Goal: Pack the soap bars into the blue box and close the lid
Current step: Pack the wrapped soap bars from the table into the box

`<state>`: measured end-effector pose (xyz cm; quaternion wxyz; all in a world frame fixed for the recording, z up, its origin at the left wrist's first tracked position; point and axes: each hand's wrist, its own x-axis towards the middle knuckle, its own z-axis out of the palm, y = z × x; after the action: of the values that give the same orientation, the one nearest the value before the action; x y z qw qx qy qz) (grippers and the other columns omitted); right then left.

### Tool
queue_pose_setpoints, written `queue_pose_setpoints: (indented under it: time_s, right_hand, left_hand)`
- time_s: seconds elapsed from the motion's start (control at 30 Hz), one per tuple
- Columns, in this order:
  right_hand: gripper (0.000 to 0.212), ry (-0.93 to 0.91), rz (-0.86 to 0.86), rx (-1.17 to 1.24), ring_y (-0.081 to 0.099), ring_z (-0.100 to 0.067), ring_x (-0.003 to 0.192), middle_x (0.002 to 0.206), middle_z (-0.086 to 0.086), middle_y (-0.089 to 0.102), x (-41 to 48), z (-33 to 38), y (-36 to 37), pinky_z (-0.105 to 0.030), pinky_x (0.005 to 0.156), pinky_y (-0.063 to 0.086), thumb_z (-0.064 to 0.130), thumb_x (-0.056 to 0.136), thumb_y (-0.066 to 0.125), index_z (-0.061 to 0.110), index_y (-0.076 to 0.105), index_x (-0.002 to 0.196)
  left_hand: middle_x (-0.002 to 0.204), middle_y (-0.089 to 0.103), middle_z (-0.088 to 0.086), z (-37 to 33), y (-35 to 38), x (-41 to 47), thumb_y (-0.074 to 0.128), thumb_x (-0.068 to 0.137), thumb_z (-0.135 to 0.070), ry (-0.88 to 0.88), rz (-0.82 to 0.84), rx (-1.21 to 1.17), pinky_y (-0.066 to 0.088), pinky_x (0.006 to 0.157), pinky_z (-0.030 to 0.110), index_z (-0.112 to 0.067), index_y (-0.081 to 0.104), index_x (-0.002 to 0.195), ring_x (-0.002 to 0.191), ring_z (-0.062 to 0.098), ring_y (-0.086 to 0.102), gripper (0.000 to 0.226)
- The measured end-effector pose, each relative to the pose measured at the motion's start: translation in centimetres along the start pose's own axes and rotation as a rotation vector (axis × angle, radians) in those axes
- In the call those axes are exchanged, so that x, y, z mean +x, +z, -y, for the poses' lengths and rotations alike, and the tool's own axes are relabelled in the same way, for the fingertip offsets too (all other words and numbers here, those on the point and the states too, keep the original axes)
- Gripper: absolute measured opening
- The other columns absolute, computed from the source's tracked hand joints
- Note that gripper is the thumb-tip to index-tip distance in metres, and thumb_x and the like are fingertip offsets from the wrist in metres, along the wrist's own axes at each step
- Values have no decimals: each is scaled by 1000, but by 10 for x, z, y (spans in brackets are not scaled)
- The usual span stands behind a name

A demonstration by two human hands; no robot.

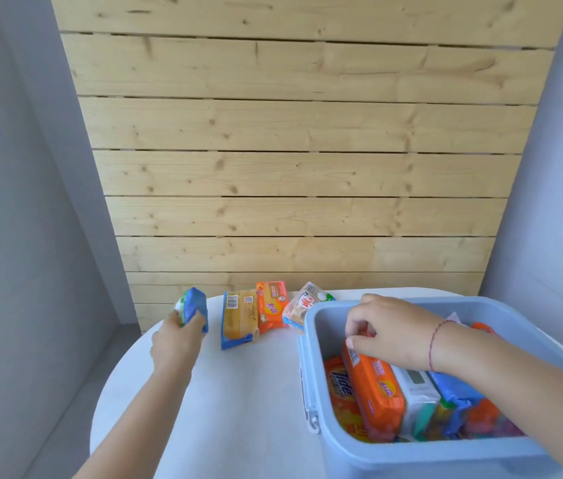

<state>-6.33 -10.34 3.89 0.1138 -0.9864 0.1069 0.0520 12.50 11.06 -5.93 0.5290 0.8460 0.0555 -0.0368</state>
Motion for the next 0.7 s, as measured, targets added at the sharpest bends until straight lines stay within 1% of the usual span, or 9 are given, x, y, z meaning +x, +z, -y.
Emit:
queue_pose_setpoints:
  time_s: [0.07,0.17,0.23,0.3,0.4,0.47,0.53,0.6,0.7]
  right_hand:
    - [13,-3,6,28,56,-13,90,88,10,44,-1,-3,0,-28,88,44,35,87,54,28,65,88]
    - [21,-21,3,60,52,-11,87,78,14,41,-4,-4,-3,-25,86,42,31,89,54,22,69,99]
    - [24,-39,2,84,52,-10,88,75,17,44,-8,-4,-7,-24,85,41,27,91,53,18,70,104]
    - [25,-33,28,134,53,-10,91,81,18,53,-9,-6,-9,-23,84,41,22,92,51,18,70,106]
    - [23,-14,53,225,53,-11,78,82,-3,63,-16,-17,-7,-24,66,41,17,91,46,17,69,88]
    - [24,20,56,316,51,-5,65,80,-7,61,-20,-23,-7,-21,55,39,17,92,44,8,66,96]
    - [23,27,37,500,61,-6,91,103,4,65,-24,-29,-9,-20,75,49,14,92,48,13,62,110]
    - [32,12,31,568,58,-15,117,123,2,64,-26,-31,-9,-33,103,44,17,91,52,16,59,122]
    - [32,-63,105,507,60,-11,115,119,7,68,-34,-26,-6,-33,104,44,24,88,55,23,63,119]
  left_hand:
    - [89,53,9,-23,-12,-29,46,88,-29,11,31,-208,34,55,27,-11,55,101,66,20,45,24]
    - [73,52,7,-72,-25,-86,45,94,-25,-74,296,-531,47,54,24,-10,57,98,48,13,56,19]
    - [82,62,10,-97,-27,-123,45,94,-22,-146,563,-700,51,70,32,-11,58,98,62,18,64,16]
    - [102,67,17,-115,-22,-151,44,94,-19,-220,746,-737,49,74,37,-10,57,109,84,27,62,22]
    - [105,59,18,-125,-7,-187,46,91,-18,-297,888,-676,48,78,37,-8,58,105,94,28,53,21]
    - [80,54,13,-128,2,-207,48,86,-17,-292,885,-536,45,64,26,-10,54,86,70,24,52,9]
    - [57,39,8,-127,9,-219,45,90,-10,-240,756,-424,37,54,19,-12,40,66,43,20,41,24]
    - [59,29,4,-119,11,-226,42,91,-3,-194,703,-489,31,60,25,-14,33,62,50,20,31,32]
    - [64,29,3,-119,15,-232,38,96,-4,-282,595,-593,31,60,24,-13,32,63,58,19,33,35]
